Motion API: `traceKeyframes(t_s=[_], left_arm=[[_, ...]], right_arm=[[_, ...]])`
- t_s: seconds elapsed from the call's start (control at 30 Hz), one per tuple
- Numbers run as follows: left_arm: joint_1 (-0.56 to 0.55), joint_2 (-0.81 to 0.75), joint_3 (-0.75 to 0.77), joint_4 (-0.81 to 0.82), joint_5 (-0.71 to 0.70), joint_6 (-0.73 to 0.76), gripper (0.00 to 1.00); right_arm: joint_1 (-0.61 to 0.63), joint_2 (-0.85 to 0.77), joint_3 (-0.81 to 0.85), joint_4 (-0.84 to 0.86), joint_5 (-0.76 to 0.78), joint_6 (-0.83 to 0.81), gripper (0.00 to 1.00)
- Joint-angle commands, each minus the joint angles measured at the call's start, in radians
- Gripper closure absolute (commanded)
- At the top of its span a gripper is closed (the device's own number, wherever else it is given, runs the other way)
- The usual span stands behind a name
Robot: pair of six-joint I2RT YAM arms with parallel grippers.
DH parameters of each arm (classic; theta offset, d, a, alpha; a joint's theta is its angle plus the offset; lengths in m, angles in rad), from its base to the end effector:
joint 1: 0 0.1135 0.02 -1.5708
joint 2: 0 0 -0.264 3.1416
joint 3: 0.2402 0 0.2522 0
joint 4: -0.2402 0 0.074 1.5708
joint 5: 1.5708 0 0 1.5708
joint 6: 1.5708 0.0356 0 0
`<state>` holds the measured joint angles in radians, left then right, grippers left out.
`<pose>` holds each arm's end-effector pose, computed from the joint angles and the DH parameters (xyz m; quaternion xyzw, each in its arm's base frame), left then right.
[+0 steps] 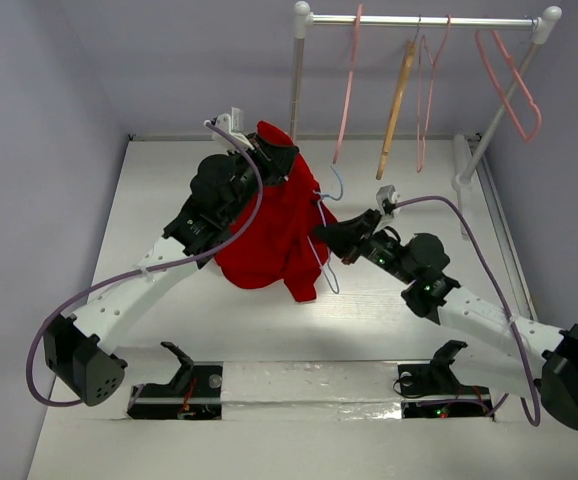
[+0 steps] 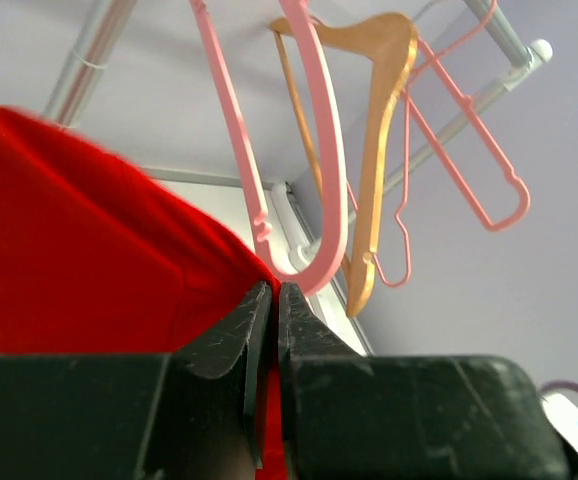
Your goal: Place the t-shirt on the hanger
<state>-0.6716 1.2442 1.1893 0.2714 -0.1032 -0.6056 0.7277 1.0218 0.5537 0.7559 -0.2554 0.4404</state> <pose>0.2293 -0.1776 0.4335 -0.0195 0.6267 -0.4380 0.6442 0.1672 0.1610 0.3125 -0.1859 0.5728 0.5018 0.6209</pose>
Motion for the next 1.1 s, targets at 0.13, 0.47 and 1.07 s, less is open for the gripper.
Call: traceKeyframes(t_s=[0.13,0.47,1.07], left_arm=[[-0.023,-0.028,0.027,-0.058,0.184,0.061,1.00],[-0.075,0.043,0.203,-0.254,0.454,0.199,1.00],[-0.066,-0.166,0.101,-0.144,0.030,0.133,0.20]], right_arm=[[0.021,0.049,0.097,-0.017,0.067,-0.058,1.00],[0.021,0.155,0.265,-0.161,-0.120,-0.109,1.00],[0.021,0.012,0.094,0.117,0.067,-0.016,1.00]])
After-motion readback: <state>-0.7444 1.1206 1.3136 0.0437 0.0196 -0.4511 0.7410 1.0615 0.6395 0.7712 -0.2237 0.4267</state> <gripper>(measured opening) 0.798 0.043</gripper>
